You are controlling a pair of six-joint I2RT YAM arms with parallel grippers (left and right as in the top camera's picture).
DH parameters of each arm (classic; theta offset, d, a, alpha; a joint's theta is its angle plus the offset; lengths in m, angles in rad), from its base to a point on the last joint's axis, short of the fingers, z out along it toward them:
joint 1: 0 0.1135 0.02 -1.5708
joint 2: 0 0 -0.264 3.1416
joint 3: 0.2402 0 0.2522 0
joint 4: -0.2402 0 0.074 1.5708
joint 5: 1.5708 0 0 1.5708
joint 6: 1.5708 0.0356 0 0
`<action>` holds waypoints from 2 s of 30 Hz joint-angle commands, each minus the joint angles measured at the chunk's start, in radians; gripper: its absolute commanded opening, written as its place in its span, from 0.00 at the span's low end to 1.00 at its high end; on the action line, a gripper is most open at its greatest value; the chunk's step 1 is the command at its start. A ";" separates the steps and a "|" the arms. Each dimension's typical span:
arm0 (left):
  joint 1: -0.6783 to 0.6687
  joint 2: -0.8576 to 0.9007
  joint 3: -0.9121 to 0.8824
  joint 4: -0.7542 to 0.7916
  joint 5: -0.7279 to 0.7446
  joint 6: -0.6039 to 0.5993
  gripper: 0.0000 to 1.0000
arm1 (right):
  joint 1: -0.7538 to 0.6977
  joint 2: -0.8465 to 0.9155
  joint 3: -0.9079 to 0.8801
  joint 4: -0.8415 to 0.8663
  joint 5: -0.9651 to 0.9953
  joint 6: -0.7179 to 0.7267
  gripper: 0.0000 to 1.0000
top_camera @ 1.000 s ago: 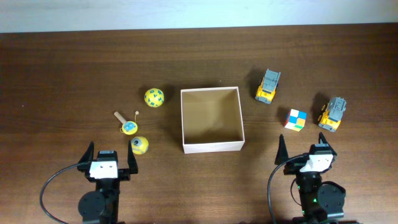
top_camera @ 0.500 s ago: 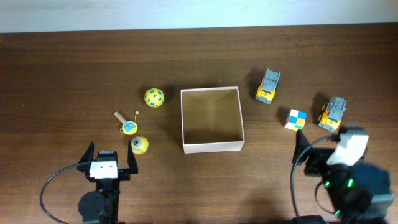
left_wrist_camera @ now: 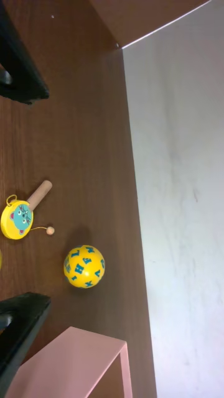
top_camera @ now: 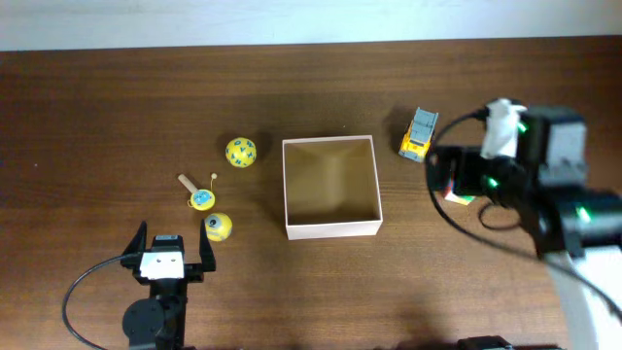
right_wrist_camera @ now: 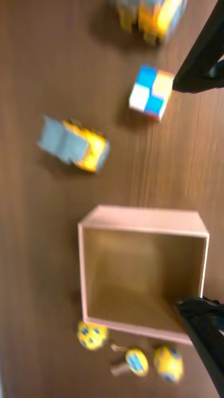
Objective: Pack container
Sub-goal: 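Move the right gripper over the upper yellow-grey dump truck and lower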
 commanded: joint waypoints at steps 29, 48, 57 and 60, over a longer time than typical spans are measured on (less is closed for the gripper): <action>-0.004 -0.003 -0.008 0.000 0.010 0.016 0.99 | 0.113 0.489 0.014 0.257 0.391 0.380 1.00; -0.004 -0.003 -0.008 0.000 0.010 0.016 0.99 | 0.129 0.681 0.014 0.435 0.464 0.373 1.00; -0.004 -0.003 -0.008 0.000 0.010 0.016 0.99 | 0.092 0.730 0.014 0.499 0.464 0.310 1.00; -0.004 -0.003 -0.008 0.000 0.010 0.016 0.99 | 0.077 0.743 0.014 0.521 0.463 0.306 1.00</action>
